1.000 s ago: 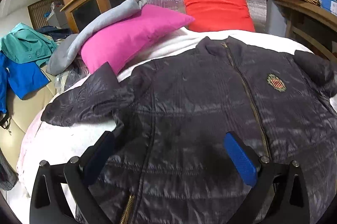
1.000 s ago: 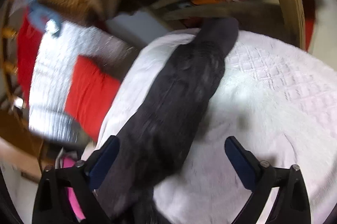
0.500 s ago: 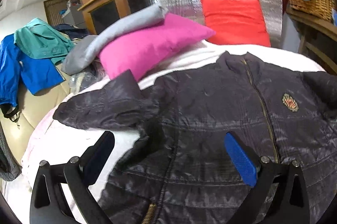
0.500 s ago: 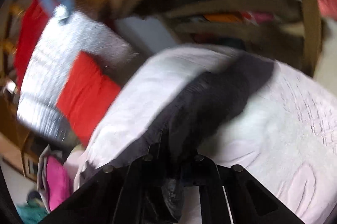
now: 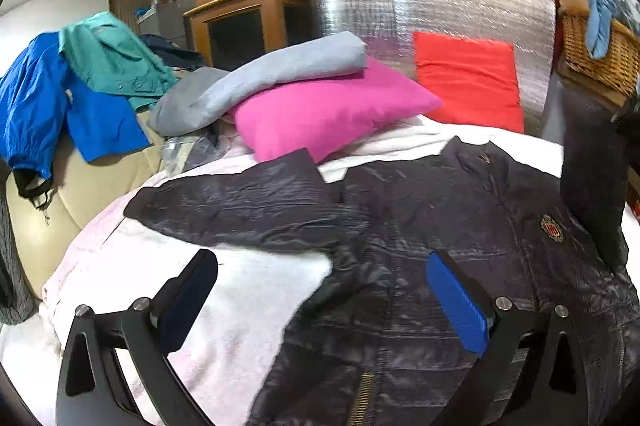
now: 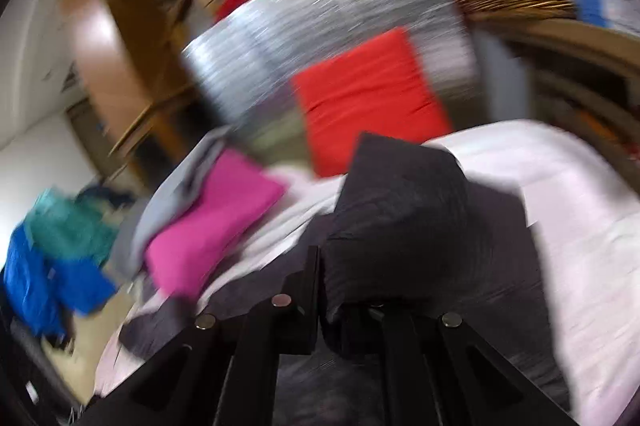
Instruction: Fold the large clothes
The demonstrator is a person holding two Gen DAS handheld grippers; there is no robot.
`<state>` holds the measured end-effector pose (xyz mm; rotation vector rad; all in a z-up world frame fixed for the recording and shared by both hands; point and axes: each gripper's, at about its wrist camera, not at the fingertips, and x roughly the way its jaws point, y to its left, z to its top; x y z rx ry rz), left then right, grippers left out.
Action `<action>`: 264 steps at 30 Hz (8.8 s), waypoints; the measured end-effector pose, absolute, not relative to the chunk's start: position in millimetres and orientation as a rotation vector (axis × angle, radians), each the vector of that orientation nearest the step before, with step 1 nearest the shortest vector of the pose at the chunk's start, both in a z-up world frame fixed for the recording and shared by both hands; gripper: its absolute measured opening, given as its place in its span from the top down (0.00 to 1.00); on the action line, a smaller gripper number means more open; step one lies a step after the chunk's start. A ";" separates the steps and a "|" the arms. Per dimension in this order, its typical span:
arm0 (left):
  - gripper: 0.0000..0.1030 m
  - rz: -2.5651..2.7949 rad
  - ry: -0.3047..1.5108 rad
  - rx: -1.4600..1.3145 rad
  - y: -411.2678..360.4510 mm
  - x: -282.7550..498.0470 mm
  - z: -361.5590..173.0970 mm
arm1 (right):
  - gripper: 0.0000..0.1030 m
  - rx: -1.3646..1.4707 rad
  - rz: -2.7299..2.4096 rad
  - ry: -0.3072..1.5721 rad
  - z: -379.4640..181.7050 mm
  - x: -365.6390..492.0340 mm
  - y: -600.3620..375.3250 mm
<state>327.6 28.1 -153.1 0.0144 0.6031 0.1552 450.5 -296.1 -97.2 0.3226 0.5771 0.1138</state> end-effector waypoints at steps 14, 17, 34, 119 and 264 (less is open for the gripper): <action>0.00 0.178 0.596 -0.040 54.4 320.9 -150.7 | 0.20 0.291 0.298 1.006 -225.2 450.8 -218.1; 0.00 0.176 0.593 -0.036 50.4 322.0 -150.4 | 0.20 0.307 0.359 1.013 -218.5 431.1 -229.2; 0.00 -0.154 0.822 -0.086 -24.5 389.3 -198.7 | 0.19 0.684 -0.019 0.671 -181.7 379.0 -459.8; 0.28 -0.060 0.785 -0.355 144.1 400.3 -161.8 | 0.14 0.686 -0.156 0.616 -181.1 327.5 -438.9; 0.28 -0.310 1.126 -0.574 96.9 486.0 -249.5 | 0.19 0.859 -0.051 0.835 -258.7 414.8 -490.2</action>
